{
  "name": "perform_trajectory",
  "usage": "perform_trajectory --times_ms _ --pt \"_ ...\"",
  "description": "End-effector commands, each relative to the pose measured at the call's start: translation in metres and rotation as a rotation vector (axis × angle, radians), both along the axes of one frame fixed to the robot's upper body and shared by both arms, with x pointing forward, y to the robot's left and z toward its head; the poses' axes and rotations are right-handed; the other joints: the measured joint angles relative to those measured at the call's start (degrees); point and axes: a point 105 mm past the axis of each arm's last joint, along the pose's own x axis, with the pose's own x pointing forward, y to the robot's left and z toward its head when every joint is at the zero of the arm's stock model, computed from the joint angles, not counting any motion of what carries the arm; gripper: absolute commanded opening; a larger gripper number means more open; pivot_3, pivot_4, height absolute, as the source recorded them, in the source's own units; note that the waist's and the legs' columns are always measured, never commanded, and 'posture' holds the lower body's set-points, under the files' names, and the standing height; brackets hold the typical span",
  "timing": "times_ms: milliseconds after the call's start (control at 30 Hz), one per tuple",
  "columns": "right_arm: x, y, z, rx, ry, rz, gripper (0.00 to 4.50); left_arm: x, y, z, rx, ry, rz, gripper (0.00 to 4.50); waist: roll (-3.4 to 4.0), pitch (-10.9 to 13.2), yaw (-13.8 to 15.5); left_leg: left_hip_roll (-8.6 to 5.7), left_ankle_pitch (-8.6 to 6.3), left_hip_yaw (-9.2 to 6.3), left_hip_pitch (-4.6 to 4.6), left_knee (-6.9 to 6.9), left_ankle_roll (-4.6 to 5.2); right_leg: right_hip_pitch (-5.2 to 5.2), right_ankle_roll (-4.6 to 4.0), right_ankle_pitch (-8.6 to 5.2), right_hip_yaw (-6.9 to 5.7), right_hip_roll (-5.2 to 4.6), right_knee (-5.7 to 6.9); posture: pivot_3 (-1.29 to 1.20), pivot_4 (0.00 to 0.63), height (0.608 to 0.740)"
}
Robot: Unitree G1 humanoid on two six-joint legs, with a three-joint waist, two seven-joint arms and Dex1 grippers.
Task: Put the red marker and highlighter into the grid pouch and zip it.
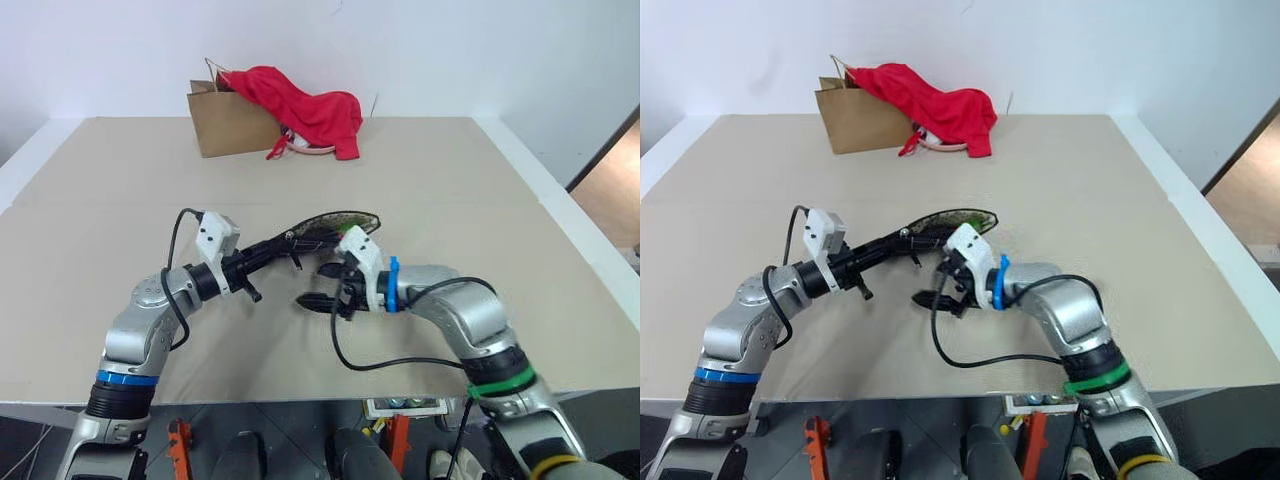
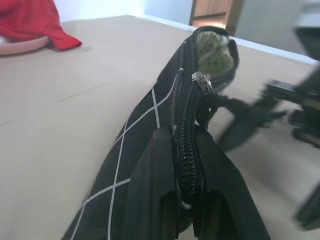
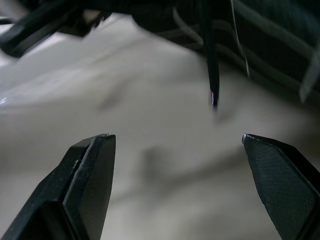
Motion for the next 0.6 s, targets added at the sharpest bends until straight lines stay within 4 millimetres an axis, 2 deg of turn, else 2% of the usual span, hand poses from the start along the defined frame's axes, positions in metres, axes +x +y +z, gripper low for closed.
perform_trajectory --times_ms 33,167,267,300,333,433,467,567,600 --pt "0.005 0.016 0.010 -0.013 -0.076 0.036 4.36 -0.002 0.000 0.012 -0.005 -0.043 -0.011 0.00 0.00 0.0 0.0 0.00 -0.01 -0.03 -0.02 0.00 -0.02 -0.01 -0.03 0.00 -0.02 0.00 0.00 0.00 0.150 0.740" --pt "0.006 0.023 0.014 -0.011 -0.103 0.064 4.36 -0.004 0.000 0.011 0.003 -0.041 -0.012 0.00 0.00 0.0 0.0 -0.04 -0.03 -0.10 -0.13 0.00 -0.02 -0.07 -0.15 0.04 -0.07 -0.05 0.00 0.00 0.150 0.740" --pt "0.004 0.023 0.018 0.002 -0.122 0.081 3.67 -0.004 0.001 0.010 0.010 -0.041 -0.011 0.00 0.00 0.0 0.0 -0.05 -0.03 -0.09 -0.13 0.00 -0.02 -0.07 -0.14 0.04 -0.07 -0.07 0.00 0.00 0.150 0.740" --pt "0.004 0.022 0.018 0.001 -0.131 0.083 3.27 -0.005 0.001 0.010 0.012 -0.041 -0.011 0.00 0.00 0.0 0.0 -0.05 -0.03 -0.10 -0.12 0.00 -0.02 -0.07 -0.13 0.04 -0.09 -0.06 0.00 0.00 0.150 0.740" --pt "0.004 0.021 0.018 -0.002 -0.137 0.080 2.67 -0.005 0.001 0.010 0.012 -0.040 -0.011 0.00 0.00 0.0 0.0 -0.05 -0.03 -0.10 -0.12 0.00 -0.02 -0.07 -0.13 0.03 -0.09 -0.06 0.00 0.00 0.150 0.740" --pt "0.006 0.016 0.018 -0.007 -0.143 0.068 1.62 -0.005 0.000 0.009 0.013 -0.039 -0.014 0.00 0.00 0.0 0.0 -0.03 -0.03 -0.12 -0.12 0.00 -0.02 -0.07 -0.11 0.02 -0.12 -0.04 0.00 0.00 0.150 0.740" --pt "0.006 0.015 0.018 -0.010 -0.145 0.065 1.44 -0.005 0.000 0.009 0.013 -0.038 -0.016 0.00 0.00 0.0 0.0 -0.03 -0.03 -0.12 -0.12 0.00 -0.02 -0.07 -0.11 0.02 -0.12 -0.04 0.00 0.00 0.150 0.740" --pt "0.007 0.012 0.018 -0.016 -0.148 0.058 0.03 -0.005 -0.001 0.008 0.013 -0.038 -0.020 0.00 0.00 0.0 0.0 -0.03 -0.03 -0.12 -0.12 0.00 -0.02 -0.07 -0.11 0.02 -0.12 -0.04 0.00 0.00 0.150 0.740" --pt "0.007 0.011 0.018 -0.018 -0.149 0.055 0.03 -0.005 -0.002 0.008 0.013 -0.038 -0.021 0.00 0.00 0.0 0.0 -0.03 -0.03 -0.12 -0.12 0.00 -0.02 -0.07 -0.11 0.02 -0.12 -0.04 0.00 0.00 0.150 0.740"
